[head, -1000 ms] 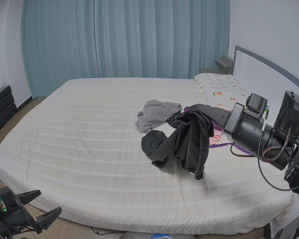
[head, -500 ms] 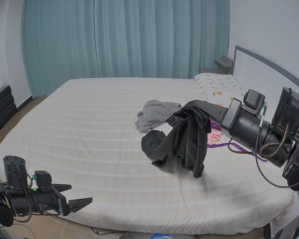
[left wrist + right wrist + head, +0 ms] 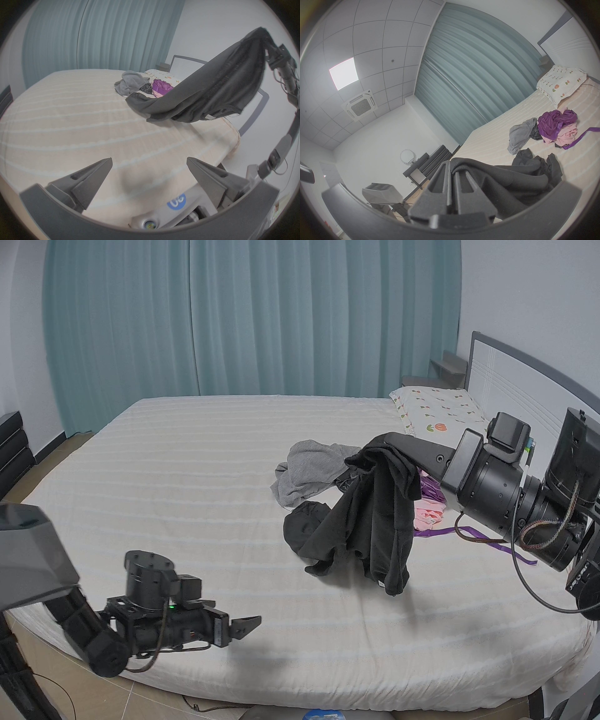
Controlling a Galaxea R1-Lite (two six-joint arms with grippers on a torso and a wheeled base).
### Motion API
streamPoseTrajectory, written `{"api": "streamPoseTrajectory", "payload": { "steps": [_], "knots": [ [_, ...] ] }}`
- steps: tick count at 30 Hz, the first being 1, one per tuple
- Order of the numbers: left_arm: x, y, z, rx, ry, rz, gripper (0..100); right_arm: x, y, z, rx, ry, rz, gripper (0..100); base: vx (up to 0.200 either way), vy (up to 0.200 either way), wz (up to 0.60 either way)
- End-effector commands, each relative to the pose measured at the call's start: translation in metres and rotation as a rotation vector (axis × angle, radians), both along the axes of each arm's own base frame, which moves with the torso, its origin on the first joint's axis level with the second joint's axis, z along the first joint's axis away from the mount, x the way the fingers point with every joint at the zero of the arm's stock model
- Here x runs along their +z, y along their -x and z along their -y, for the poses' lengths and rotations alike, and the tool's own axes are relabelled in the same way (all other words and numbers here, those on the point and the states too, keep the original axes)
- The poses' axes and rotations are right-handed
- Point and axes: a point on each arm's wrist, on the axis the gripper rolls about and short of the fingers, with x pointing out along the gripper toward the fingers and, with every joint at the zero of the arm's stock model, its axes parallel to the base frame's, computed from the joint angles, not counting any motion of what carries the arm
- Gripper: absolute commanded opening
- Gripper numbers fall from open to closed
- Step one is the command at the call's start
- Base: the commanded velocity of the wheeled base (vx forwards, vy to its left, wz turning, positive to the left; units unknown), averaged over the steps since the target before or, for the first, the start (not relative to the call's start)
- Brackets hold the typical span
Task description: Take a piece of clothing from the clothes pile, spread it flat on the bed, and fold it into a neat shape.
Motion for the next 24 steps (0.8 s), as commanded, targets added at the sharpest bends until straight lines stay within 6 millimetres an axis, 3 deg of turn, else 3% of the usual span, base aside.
{"api": "streamPoseTrajectory", "payload": {
  "steps": [1,15,24],
  "knots": [
    [-0.053,-0.028,0.058,0.005,0.020,-0.080,100,0.001,-0.001,-0.001,0.001,-0.004,0.000,0,0.000,0.000,0.00],
    [-0.087,-0.085,0.102,0.050,0.111,0.098,100,0.003,0.001,0.000,-0.006,-0.010,0.003,0,0.000,0.000,0.00],
    [-0.095,-0.113,0.124,0.041,0.128,0.127,100,0.006,0.000,-0.001,-0.008,-0.017,0.014,0,0.000,0.000,0.00]
  ]
}}
